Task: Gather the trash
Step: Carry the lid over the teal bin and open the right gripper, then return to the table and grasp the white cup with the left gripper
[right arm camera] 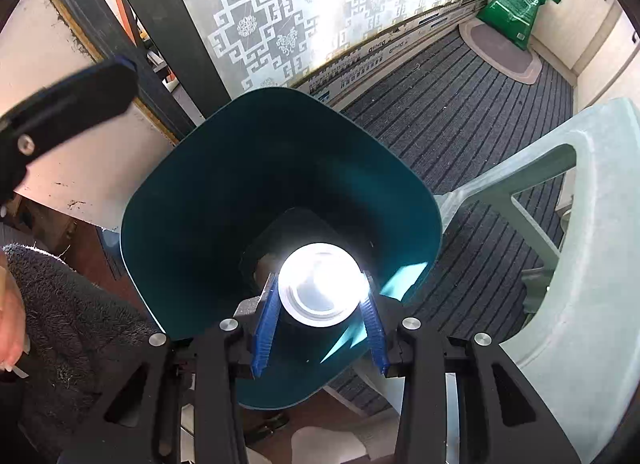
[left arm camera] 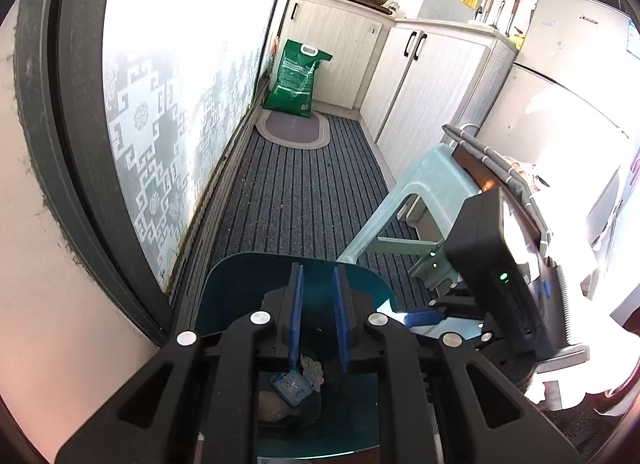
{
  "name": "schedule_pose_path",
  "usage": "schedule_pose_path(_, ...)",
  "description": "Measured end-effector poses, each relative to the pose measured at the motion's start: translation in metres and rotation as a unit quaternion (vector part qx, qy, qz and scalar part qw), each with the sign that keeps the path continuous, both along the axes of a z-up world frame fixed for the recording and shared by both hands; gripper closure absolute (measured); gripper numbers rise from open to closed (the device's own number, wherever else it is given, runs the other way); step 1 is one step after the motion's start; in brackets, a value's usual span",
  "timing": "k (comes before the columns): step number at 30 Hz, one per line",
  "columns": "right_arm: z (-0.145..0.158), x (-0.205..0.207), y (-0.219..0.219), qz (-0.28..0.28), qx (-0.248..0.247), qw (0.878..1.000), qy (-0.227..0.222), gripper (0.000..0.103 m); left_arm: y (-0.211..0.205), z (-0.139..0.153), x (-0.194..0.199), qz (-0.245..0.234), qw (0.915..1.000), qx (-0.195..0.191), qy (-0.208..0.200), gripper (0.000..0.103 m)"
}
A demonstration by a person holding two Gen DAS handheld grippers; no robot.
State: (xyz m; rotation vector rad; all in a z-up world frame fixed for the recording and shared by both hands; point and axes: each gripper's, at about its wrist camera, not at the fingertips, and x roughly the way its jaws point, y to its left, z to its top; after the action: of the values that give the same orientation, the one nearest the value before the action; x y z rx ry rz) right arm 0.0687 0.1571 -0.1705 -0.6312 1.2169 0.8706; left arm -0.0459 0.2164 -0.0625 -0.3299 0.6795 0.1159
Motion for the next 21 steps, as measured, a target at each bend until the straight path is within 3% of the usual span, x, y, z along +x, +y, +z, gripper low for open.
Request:
schedule_pose_path(7, -0.033, -0.012, 0.008, 0.02, -0.021, 0.999, 0.026, 0.063, -0.004, 0.024, -0.01, -0.005, 0.9987, 0.004, -0.052, 0.088)
schedule_pose_path(11, -0.04, -0.022, 0.01, 0.033, -0.026, 0.999, 0.029, 0.057, -0.003, 0.036, -0.016, -0.005, 0.9969, -0.002, -0.078, 0.088)
schedule_pose_path(18, -0.017, -0.024, 0.012, 0.032, 0.011, 0.999, 0.004, 0.052, 0.001, 0.05, -0.02, 0.003, 0.9957, -0.004, -0.092, 0.088)
schedule_pose_path(21, 0.007, -0.023, 0.011, 0.033, 0.041, 0.998, -0.018, 0.062, 0.001, 0.052, -0.019, 0.004, 0.9953, -0.007, -0.097, 0.089)
